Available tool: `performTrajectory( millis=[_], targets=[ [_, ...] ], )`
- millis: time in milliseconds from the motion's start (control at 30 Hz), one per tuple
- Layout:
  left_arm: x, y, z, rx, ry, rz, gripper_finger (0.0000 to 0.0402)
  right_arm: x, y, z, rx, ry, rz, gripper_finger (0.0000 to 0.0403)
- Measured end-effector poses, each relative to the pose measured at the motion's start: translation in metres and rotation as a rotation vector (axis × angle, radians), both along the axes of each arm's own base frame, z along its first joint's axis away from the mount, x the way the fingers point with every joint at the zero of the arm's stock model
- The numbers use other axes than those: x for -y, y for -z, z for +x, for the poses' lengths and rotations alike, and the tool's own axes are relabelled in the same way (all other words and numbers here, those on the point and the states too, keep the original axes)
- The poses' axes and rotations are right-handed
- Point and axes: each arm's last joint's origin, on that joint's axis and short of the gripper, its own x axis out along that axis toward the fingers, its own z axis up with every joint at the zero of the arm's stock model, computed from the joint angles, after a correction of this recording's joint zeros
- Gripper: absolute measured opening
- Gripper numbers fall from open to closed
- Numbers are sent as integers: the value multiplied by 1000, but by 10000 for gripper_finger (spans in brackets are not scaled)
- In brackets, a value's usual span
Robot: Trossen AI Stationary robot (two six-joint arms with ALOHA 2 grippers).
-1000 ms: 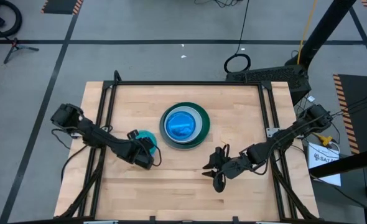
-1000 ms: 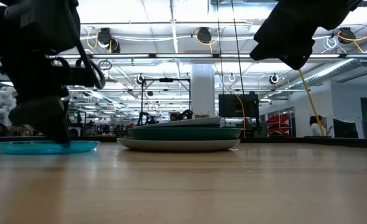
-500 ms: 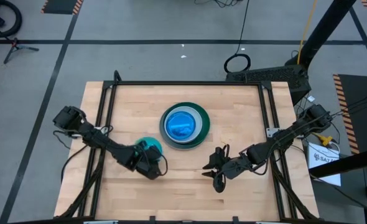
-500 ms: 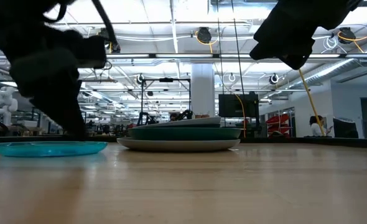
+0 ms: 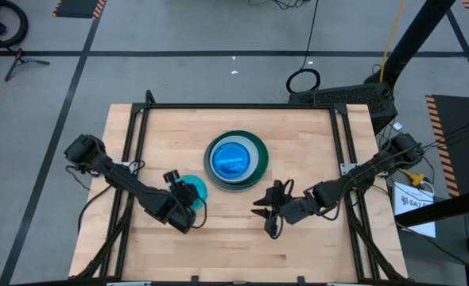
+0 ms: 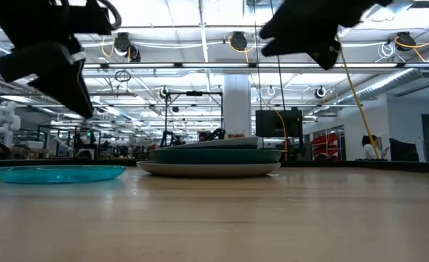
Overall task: Stack plastic plates
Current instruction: Stack the blue transparent plate on top of the blue transparent plate
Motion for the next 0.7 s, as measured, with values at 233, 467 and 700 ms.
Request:
performTrajectory(
  millis=[233,467,700],
  targets=[
    [-17,-40,-18,171,1,173,118,8,-21,33,26,-74,-219,116],
    [-30,-86,-48,439,-2,309,118,19,-31,70,16,-117,-409,116],
    [-46,-107,-84,633,-97,351,118,28,-25,110,-59,-142,-528,116]
  ],
)
